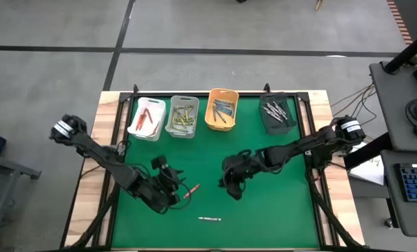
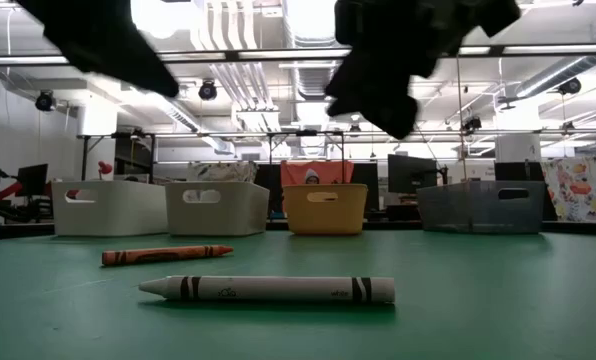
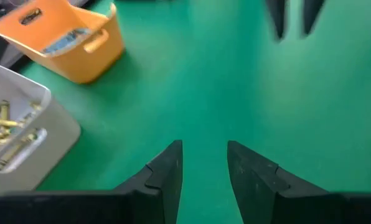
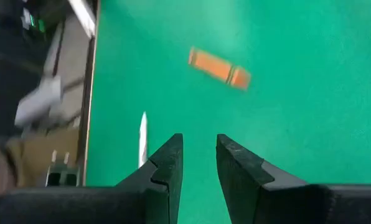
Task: Sort crayons
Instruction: Put the orange crayon into the white bin
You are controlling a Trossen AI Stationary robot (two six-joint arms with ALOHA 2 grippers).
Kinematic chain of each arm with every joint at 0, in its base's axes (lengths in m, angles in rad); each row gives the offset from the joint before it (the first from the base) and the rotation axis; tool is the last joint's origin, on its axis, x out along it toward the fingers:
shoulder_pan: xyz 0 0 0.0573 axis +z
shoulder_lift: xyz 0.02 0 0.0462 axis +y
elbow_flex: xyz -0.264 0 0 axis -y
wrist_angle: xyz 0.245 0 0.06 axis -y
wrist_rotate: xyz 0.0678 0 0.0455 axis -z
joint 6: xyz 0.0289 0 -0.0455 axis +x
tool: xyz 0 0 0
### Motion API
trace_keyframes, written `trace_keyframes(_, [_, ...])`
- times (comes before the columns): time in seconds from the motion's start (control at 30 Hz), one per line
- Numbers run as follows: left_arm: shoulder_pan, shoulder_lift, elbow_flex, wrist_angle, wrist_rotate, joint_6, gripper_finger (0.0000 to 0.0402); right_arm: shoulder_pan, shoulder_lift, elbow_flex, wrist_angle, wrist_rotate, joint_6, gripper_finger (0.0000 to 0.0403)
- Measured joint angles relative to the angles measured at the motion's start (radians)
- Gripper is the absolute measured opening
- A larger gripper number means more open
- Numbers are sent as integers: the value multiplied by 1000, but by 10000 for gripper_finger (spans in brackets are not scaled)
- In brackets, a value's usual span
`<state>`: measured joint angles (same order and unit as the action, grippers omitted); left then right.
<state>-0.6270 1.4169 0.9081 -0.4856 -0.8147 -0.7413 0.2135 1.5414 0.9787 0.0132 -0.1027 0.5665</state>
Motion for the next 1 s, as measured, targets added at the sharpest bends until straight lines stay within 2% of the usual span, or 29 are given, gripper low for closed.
trace_keyframes(0.13, [-28,135,0,68,-6,-13,109,50,26,0,-131,-62,86,86])
trace_keyframes(0.23, [-31,224,1,125,-17,-47,109,72,26,0,-243,-66,152,86])
trace_keyframes(0.4, [-31,330,13,197,-24,-79,109,83,15,0,-379,-128,239,86])
trace_keyframes(0.63, [-33,388,14,314,-29,-90,109,96,14,-1,-407,-162,270,86])
trace_keyframes(1.0, [-33,430,14,327,-9,-137,109,111,14,-1,-397,-113,254,86])
